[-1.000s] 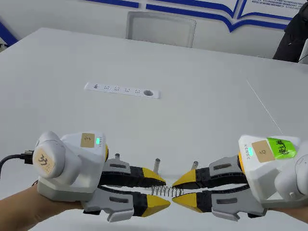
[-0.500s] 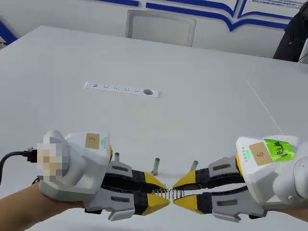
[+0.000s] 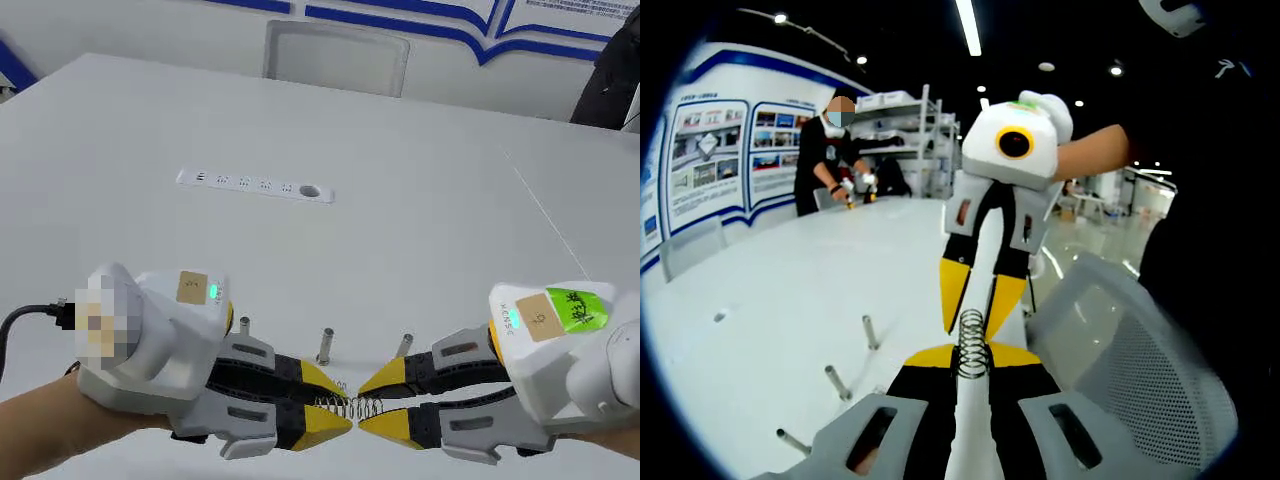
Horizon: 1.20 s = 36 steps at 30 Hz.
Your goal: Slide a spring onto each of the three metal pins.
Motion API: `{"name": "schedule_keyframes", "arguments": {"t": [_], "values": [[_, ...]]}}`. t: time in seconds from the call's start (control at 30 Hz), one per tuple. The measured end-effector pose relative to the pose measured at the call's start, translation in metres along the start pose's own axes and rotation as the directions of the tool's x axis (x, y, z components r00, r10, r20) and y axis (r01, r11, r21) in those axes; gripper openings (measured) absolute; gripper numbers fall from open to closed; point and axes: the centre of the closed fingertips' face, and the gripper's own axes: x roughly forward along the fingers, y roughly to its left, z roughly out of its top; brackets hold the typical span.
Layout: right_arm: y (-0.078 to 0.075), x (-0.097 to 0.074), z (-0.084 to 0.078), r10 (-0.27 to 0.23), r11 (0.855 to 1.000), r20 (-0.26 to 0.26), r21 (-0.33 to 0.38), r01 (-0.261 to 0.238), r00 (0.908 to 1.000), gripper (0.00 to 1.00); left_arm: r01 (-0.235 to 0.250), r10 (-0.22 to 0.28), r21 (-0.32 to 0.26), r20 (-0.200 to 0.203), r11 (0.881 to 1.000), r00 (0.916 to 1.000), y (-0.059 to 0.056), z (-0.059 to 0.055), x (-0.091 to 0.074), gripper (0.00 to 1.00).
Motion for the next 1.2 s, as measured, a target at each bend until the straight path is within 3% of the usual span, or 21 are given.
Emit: {"name": "schedule_keyframes", "arguments": {"t": [0.27,0.47,0.8,1.0,1.2], "values": [[-0.004,-0.002,0.0,-0.008,0.998,0.022,0.056,0.006,0.9997,0.14,0.0,0.0,0.002,0.008,1.0,1.0,0.001,0.002,-0.002,0.1],[0.001,-0.001,0.0,0.017,0.995,0.034,0.098,-0.02,0.9993,0.12,0.009,-0.009,0.006,0.007,1.0,0.9999,0.0,0.002,-0.002,0.1],[0.002,-0.004,0.004,0.033,0.995,0.036,0.092,-0.036,0.9988,0.11,0.015,-0.015,0.023,-0.005,1.0,0.9999,-0.002,-0.001,-0.001,0.1],[-0.002,-0.01,0.014,0.029,0.994,0.077,0.103,-0.037,0.9966,0.11,0.007,-0.008,0.012,0.024,1.0,0.9997,0.0,0.005,-0.004,0.1],[-0.001,-0.014,0.028,0.031,0.996,0.132,0.077,-0.041,0.9908,0.11,0.005,-0.005,0.016,0.02,1.0,0.9998,0.0,0.004,-0.004,0.1]]}}
